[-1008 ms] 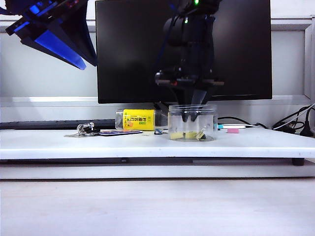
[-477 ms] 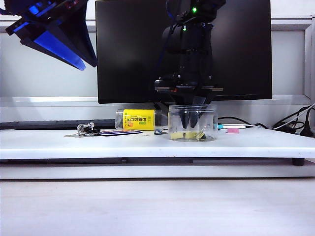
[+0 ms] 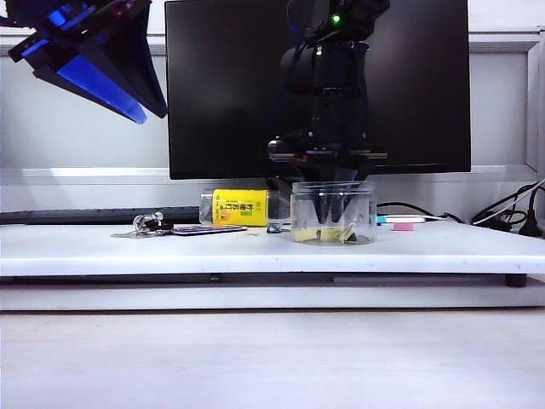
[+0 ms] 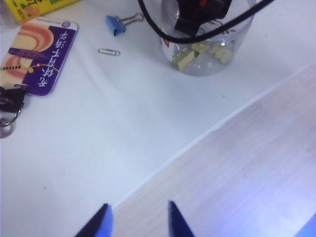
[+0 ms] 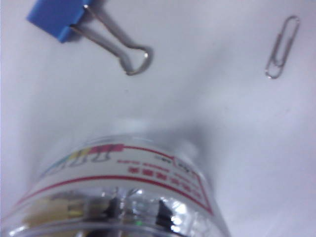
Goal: Take the clips out of the round transparent plastic box and place them on the table.
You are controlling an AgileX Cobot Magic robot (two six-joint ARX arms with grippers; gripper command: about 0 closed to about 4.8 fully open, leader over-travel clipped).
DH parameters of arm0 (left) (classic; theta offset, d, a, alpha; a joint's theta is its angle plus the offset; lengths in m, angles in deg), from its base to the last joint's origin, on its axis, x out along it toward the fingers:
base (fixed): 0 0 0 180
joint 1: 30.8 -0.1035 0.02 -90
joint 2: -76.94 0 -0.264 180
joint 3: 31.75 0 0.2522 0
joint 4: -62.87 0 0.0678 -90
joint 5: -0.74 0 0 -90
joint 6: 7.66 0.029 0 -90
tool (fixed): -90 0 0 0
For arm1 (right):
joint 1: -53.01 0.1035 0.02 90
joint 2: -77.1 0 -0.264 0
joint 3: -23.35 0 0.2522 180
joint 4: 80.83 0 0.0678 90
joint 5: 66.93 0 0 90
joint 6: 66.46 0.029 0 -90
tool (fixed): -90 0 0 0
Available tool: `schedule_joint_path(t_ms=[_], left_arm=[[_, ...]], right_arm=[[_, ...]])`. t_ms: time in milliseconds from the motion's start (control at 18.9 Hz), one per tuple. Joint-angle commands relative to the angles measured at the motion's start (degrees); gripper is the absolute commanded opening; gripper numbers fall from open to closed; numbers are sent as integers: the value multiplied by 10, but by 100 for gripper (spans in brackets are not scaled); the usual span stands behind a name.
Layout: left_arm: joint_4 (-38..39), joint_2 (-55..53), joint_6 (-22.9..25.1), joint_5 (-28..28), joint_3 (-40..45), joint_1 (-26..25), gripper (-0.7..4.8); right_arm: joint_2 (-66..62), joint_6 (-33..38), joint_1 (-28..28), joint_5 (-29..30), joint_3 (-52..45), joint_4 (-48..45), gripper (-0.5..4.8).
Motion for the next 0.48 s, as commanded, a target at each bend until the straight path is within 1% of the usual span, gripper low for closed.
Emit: schedule_joint_path(t_ms=[53,477], left_arm=[[-1,1,1,0,-2,0,156],[-2,1,2,0,-2,0,156]], right_arm=[[2,1,0,-1,1,-3,103],[-24,3,0,10,1,0,103]])
